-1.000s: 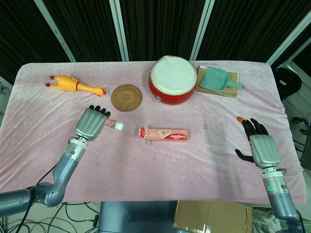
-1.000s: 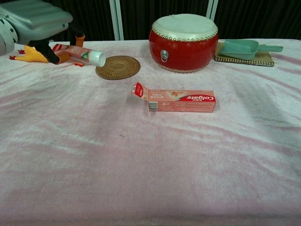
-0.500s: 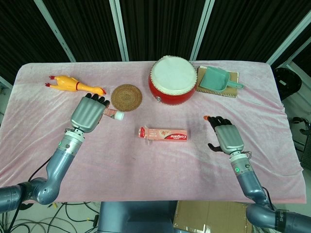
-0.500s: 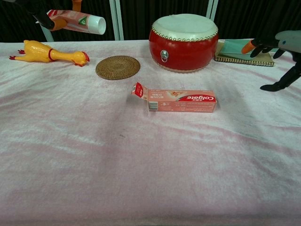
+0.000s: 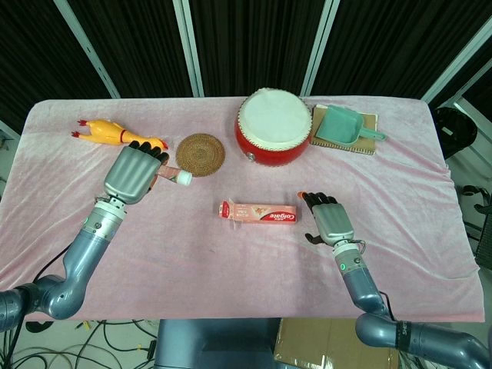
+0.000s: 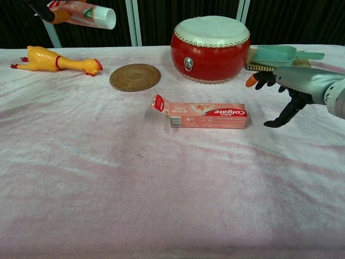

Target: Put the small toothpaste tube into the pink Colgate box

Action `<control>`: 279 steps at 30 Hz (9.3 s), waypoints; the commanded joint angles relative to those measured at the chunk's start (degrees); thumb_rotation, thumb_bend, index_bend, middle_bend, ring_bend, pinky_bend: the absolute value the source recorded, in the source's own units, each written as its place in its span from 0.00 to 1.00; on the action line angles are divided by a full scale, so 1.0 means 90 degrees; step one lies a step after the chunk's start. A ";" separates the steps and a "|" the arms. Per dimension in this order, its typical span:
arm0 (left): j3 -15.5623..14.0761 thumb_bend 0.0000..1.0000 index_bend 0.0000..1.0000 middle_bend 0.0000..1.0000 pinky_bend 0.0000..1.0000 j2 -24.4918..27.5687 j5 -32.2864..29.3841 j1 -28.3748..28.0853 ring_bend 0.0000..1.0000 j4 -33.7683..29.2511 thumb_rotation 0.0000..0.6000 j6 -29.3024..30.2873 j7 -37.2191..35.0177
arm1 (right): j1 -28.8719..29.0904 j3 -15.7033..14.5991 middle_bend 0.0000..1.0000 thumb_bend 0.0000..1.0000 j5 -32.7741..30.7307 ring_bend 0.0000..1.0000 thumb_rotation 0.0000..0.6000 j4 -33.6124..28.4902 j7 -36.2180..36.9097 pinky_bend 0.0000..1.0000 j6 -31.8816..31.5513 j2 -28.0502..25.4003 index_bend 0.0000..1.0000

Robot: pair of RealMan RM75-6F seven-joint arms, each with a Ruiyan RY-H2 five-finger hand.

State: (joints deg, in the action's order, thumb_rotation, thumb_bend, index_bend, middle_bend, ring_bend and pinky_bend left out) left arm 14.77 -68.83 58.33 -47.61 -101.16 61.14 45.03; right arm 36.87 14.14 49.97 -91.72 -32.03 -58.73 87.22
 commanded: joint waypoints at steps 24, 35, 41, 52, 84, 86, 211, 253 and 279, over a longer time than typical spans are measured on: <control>-0.0164 0.42 0.50 0.43 0.42 0.0348 0.0490 -0.0048 0.34 0.0216 1.00 -0.0196 -0.0907 | 0.0793 0.0307 0.24 0.12 -0.0743 0.19 1.00 0.0975 -0.0505 0.19 -0.0312 0.1361 0.25; -0.0218 0.42 0.50 0.43 0.42 0.0382 0.0526 -0.0058 0.34 0.0371 1.00 -0.0241 -0.1110 | 0.0994 0.0341 0.31 0.24 -0.0858 0.25 1.00 0.1338 -0.0540 0.24 -0.0258 0.1626 0.34; -0.0244 0.42 0.50 0.43 0.42 0.0373 0.0536 -0.0068 0.34 0.0454 1.00 -0.0252 -0.1179 | 0.1042 0.0316 0.33 0.24 -0.0887 0.28 1.00 0.1477 -0.0529 0.26 -0.0221 0.1702 0.36; -0.0270 0.42 0.50 0.43 0.42 0.0348 0.0524 -0.0086 0.34 0.0459 1.00 -0.0218 -0.1201 | 0.1004 0.0268 0.43 0.24 -0.0902 0.38 1.00 0.1503 -0.0461 0.36 -0.0244 0.1668 0.44; -0.0144 0.42 0.50 0.43 0.43 0.0876 0.0341 -0.1232 0.34 -0.0374 1.00 -0.0897 0.0566 | 0.0192 0.1056 0.45 0.24 -0.1478 0.39 1.00 -0.1524 0.0688 0.38 -0.1151 -0.0044 0.46; -0.0143 0.42 0.50 0.43 0.43 0.0940 0.0388 -0.1367 0.34 -0.0415 1.00 -0.0970 0.0717 | 0.0196 0.1081 0.45 0.24 -0.1545 0.39 1.00 -0.1639 0.0683 0.38 -0.1226 -0.0103 0.46; -0.0218 0.00 0.24 0.18 0.29 0.0316 0.0510 -0.1284 0.19 -0.2576 1.00 0.1992 0.1618 | -0.0809 0.1196 0.45 0.27 -0.1565 0.40 1.00 -0.2258 0.4206 0.39 -0.1041 -0.0559 0.46; -0.2173 0.00 0.19 0.12 0.20 0.0179 0.2758 0.2601 0.14 -0.0888 1.00 0.3438 -0.1754 | -0.0983 -0.0564 0.04 0.17 -0.0519 0.02 1.00 -0.1130 0.1424 0.12 -0.1972 0.0081 0.08; -0.2189 0.00 0.00 0.00 0.00 0.0068 0.2634 0.4159 0.00 0.1007 1.00 0.3971 -0.3231 | -0.3318 -0.1968 0.00 0.11 0.2669 0.00 1.00 -0.0168 0.2535 0.07 -0.4383 -0.3094 0.00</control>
State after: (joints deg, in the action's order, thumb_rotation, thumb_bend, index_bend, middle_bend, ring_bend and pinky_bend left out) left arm -6.39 -67.94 83.19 -10.39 -93.36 97.51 17.60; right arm 7.64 -5.07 74.84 -94.35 -9.64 -97.63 58.86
